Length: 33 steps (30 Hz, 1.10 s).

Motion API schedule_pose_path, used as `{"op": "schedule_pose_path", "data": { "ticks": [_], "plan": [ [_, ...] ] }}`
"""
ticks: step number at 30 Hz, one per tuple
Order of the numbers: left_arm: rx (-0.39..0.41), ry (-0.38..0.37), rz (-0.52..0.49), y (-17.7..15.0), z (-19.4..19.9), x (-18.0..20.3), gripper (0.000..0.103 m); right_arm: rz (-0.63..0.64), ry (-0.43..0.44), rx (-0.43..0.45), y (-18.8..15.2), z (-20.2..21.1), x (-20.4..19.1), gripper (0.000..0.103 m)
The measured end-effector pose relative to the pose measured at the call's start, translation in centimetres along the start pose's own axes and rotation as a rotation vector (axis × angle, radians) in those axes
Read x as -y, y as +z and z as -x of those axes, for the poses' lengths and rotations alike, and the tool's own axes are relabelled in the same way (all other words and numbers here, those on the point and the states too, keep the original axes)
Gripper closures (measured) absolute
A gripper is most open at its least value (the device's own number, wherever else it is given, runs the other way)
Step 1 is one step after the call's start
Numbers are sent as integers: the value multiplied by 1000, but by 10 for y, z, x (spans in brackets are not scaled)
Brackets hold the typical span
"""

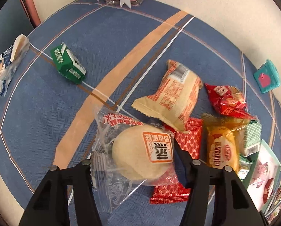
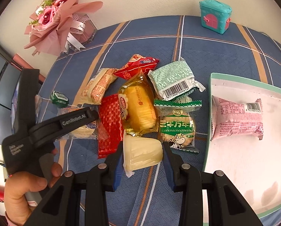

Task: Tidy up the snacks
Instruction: 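Carry the bun with the left gripper while the right gripper carries the jelly cup over the tray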

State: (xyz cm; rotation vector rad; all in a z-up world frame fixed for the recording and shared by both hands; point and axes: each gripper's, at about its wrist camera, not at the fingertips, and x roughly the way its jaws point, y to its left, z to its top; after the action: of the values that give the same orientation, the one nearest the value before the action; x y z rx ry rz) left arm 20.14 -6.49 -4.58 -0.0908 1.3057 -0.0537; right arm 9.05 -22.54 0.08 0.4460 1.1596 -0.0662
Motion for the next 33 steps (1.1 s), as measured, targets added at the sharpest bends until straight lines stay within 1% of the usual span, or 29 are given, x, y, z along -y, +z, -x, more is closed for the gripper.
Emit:
{"op": "schedule_pose_path", "data": {
  "ticks": [3, 7, 11, 16, 21, 24, 28, 31, 33],
  "plan": [
    [24, 4, 4, 0, 12, 1, 44, -3, 2, 4, 0, 2, 1, 63],
    [63, -25, 42, -1, 35, 1, 44, -7, 12, 7, 1, 5, 2, 63],
    [125, -25, 33, -2, 58, 6, 44, -11, 25, 23, 1, 13, 5, 63],
    [158, -37, 29, -5, 76, 11, 45, -28, 44, 51, 4, 25, 11, 63],
    [225, -58, 14, -10, 102, 21, 45, -41, 46, 86, 7, 39, 21, 63],
    [243, -92, -10, -14, 110, 35, 44, -63, 29, 105, 8, 48, 32, 63],
    [232, -141, -66, -24, 115, 58, 44, -112, -22, 126, 8, 59, 56, 63],
    [219, -176, -135, -36, 117, 84, 44, -142, -78, 140, 9, 68, 76, 63],
    [212, -195, -188, -45, 116, 103, 44, -174, -94, 150, 10, 73, 92, 63]
  ]
}}
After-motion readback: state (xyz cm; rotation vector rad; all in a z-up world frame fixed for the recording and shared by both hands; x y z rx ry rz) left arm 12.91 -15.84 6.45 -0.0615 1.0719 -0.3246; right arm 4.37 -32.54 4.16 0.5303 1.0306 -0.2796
